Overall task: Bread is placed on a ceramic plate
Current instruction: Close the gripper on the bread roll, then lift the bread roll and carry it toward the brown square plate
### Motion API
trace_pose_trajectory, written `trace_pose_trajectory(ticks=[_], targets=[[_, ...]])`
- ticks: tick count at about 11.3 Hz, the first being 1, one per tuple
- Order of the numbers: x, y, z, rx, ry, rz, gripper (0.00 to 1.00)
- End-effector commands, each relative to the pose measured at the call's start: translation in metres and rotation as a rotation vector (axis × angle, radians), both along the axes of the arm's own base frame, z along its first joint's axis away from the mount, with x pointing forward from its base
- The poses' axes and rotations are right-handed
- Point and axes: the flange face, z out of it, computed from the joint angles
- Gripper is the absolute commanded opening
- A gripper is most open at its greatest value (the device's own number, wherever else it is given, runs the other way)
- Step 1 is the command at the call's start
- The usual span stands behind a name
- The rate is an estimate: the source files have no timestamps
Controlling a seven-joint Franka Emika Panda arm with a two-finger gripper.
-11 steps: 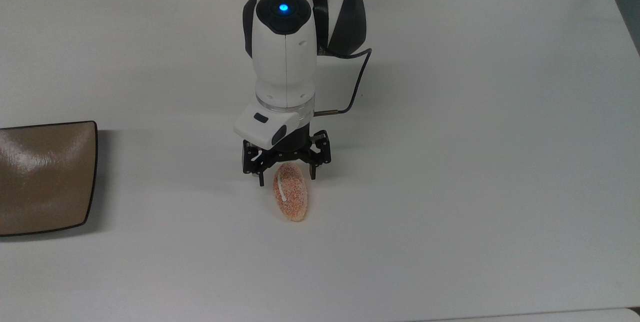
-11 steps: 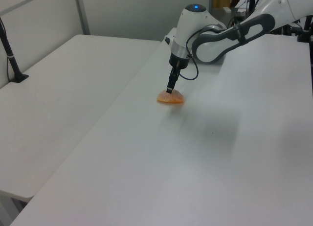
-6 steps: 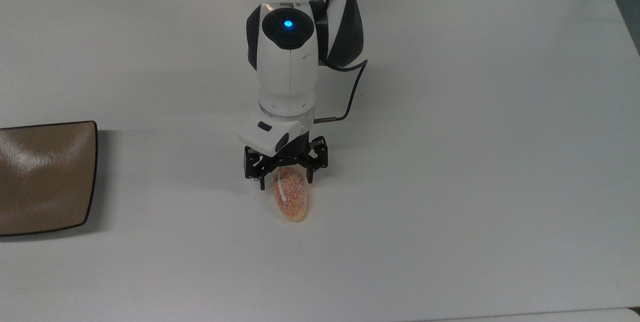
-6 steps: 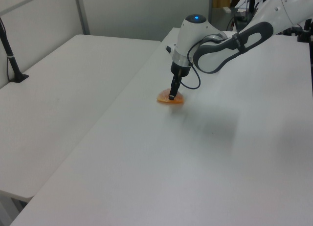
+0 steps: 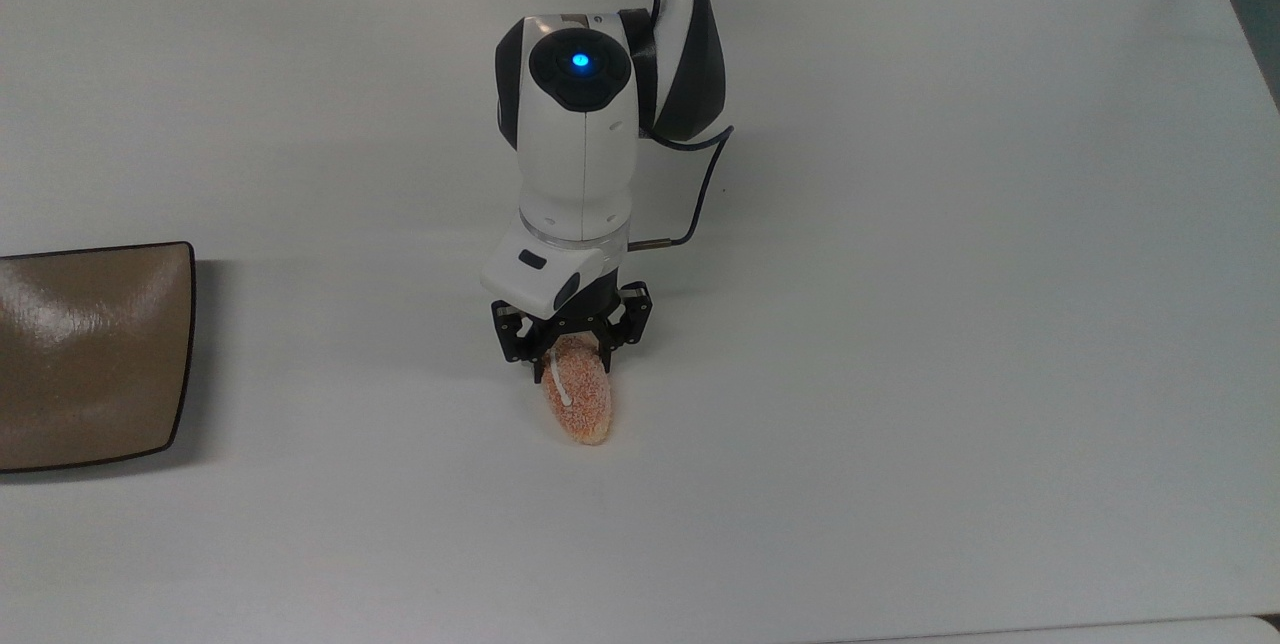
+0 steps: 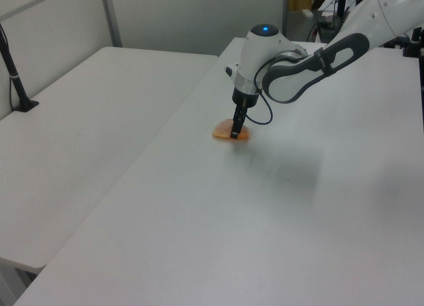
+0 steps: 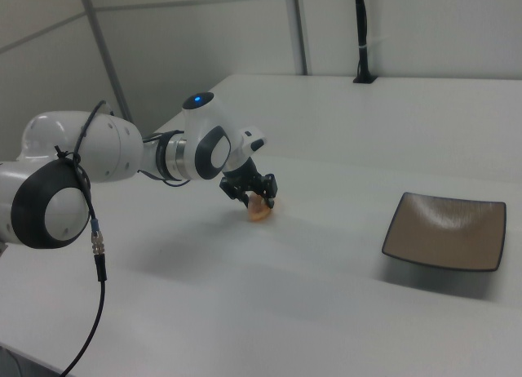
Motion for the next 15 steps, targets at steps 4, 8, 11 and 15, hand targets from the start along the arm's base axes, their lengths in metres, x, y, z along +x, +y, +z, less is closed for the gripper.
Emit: trace_pose_trajectory(ticks=[4,8,11,15], targets=[[-0.003,0.004,-0.001,-0.014,-0.013,0.022,0.11],[-0.006,-0.002,0.025,0.001,-0.029,0.006,0.00],[-0.009,-0.010,0.058,0.006,-0.037,-0.010,0.00],[-0.015,-0.058,0.129,0.034,-0.086,-0.085,0.00]])
